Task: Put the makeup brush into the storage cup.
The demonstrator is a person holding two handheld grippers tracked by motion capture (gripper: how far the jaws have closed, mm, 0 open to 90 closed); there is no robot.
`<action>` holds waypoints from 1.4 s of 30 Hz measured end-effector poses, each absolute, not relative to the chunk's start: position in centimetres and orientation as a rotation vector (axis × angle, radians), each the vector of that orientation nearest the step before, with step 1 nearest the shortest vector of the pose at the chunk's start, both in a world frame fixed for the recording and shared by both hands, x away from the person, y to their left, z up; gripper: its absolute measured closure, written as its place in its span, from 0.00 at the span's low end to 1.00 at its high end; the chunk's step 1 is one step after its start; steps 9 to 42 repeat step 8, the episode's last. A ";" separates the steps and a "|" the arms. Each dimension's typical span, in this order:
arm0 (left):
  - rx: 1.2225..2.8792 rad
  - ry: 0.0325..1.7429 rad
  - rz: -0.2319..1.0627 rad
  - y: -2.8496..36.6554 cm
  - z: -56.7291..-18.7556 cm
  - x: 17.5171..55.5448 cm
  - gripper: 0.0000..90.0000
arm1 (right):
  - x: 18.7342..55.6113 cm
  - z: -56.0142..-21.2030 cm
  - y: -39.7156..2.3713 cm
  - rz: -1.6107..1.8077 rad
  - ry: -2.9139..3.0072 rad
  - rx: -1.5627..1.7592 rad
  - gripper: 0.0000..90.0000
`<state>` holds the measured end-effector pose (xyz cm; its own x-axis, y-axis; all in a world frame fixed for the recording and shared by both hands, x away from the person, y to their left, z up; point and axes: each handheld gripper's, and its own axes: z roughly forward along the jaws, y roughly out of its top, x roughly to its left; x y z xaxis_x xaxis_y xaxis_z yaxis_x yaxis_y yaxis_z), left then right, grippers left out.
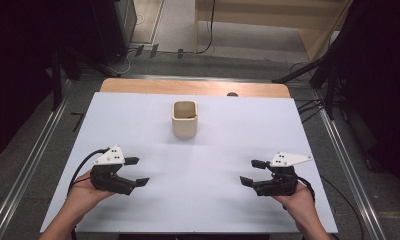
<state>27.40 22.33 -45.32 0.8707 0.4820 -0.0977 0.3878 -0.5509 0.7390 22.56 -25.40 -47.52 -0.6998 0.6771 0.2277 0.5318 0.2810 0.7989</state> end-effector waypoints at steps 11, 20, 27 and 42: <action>2.234 0.620 0.146 22.2 -45.7 27.5 0.21 | 22.8 -47.6 -25.4 1.387 2.390 1.151 0.23; 2.234 0.620 0.146 22.2 -45.7 27.5 0.21 | 22.8 -47.6 -25.4 1.387 2.390 1.151 0.23; 2.234 0.620 0.146 22.2 -45.7 27.5 0.21 | 22.8 -47.6 -25.4 1.387 2.390 1.151 0.23; 2.234 0.620 0.146 22.2 -45.7 27.5 0.21 | 22.8 -47.6 -25.4 1.387 2.390 1.151 0.23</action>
